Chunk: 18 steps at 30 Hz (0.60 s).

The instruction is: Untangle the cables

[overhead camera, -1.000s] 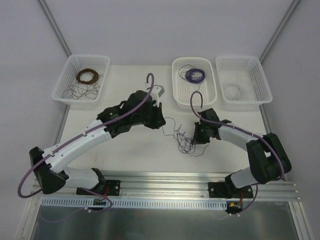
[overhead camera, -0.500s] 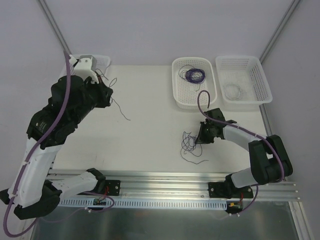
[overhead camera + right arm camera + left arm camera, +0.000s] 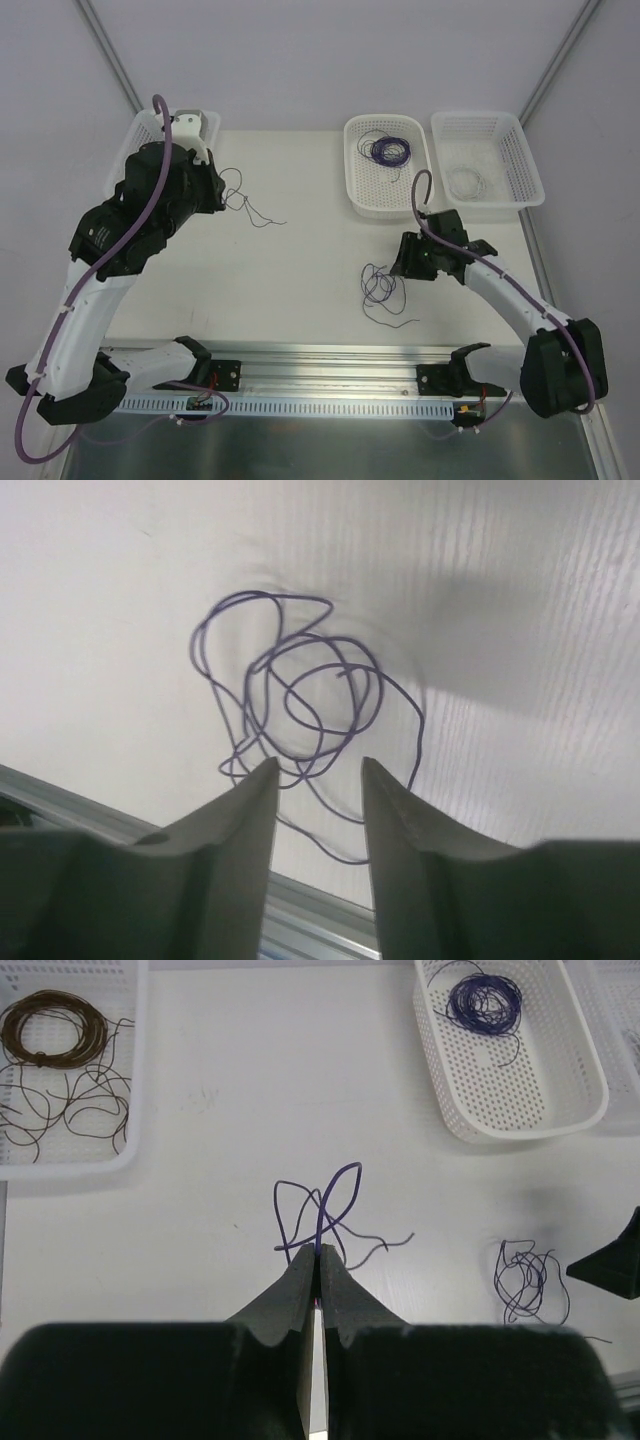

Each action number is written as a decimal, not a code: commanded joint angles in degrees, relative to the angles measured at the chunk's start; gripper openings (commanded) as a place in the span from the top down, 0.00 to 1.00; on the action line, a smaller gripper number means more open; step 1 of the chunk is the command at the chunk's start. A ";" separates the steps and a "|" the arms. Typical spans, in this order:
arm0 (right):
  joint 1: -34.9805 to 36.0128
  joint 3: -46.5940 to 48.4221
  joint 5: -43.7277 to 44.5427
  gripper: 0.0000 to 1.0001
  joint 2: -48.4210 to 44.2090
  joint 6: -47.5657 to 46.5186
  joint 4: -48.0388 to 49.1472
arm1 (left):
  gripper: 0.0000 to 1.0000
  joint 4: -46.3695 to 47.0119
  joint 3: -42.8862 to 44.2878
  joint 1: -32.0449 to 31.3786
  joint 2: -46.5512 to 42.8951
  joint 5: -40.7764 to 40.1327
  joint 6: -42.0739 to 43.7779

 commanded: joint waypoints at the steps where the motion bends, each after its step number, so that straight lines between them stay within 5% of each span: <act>1: 0.18 6.10 -0.08 0.50 -6.37 -2.44 -5.66 | 1.00 2.33 -0.91 0.56 1.19 3.95 0.31; 10: 0.27 12.80 4.92 0.02 -19.54 -3.76 -14.90 | 1.00 12.88 -0.57 0.47 9.79 18.19 0.31; 18: 0.27 13.15 4.49 0.03 -27.56 -3.32 -18.68 | 1.00 24.66 9.69 0.38 24.03 29.45 -0.31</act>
